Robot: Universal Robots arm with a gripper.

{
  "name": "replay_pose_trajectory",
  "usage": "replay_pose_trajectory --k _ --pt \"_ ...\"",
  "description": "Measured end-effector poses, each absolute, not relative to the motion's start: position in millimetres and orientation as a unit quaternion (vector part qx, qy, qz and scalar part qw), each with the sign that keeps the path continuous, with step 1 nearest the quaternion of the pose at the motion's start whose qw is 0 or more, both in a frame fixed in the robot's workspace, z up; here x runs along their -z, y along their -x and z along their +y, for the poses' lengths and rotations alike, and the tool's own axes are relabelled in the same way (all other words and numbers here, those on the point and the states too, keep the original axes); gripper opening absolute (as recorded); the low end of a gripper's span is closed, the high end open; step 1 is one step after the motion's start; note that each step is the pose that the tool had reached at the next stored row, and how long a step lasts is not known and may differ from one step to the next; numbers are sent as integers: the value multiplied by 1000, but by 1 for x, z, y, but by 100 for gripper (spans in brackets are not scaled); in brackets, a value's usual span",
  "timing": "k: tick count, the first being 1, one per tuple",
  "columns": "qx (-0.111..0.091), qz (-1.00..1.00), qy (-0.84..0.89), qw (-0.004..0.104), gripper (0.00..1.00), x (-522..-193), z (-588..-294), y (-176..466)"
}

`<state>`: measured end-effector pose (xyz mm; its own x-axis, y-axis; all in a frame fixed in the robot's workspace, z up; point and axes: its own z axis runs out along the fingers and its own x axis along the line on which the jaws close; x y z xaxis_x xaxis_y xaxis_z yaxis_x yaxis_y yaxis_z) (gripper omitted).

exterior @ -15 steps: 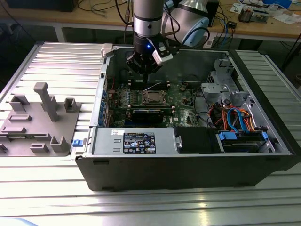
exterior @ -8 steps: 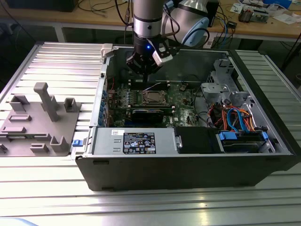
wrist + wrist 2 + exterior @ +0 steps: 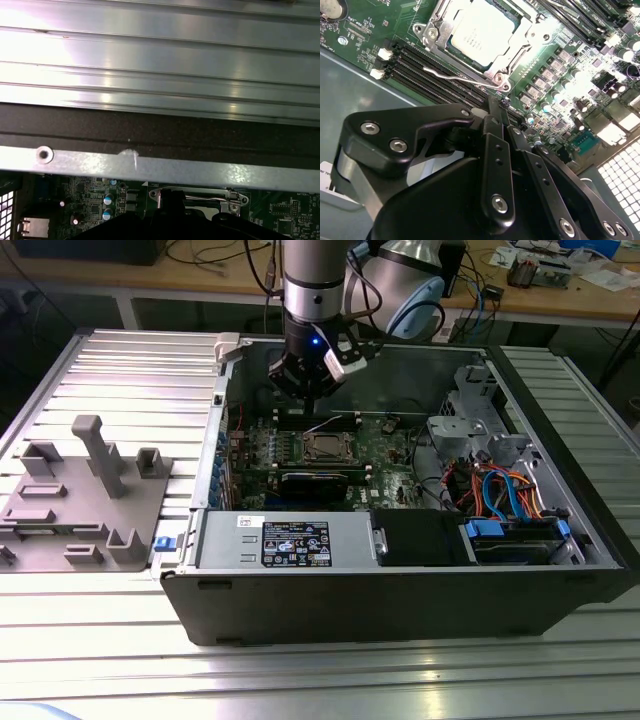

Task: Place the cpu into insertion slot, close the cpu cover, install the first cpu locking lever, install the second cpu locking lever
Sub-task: 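Install the first cpu locking lever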

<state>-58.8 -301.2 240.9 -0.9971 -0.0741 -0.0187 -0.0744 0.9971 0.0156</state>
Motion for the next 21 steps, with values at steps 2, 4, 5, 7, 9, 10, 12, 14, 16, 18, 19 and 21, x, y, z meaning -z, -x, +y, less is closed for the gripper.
replay_pose_trajectory --k 2,4,5,7,9,10,12,14,16,18,19,21 --pt "-8 999 37 9 11 -241 -301 59" --pt "-8 999 37 9 11 -240 -301 59" --pt "-8 999 37 9 11 -240 -301 59" --pt "-8 999 37 9 11 -240 -301 59" --pt "-8 999 38 9 11 -239 -301 59" --pt "-8 999 38 9 11 -238 -301 59" --pt "-8 999 39 9 11 -237 -301 59" --pt "-8 999 39 9 11 -237 -301 59" --pt "-8 999 39 9 11 -236 -301 59" --pt "-8 999 39 9 11 -236 -301 59" --pt "-8 999 39 9 11 -236 -301 58" --pt "-8 999 39 9 11 -235 -301 58"
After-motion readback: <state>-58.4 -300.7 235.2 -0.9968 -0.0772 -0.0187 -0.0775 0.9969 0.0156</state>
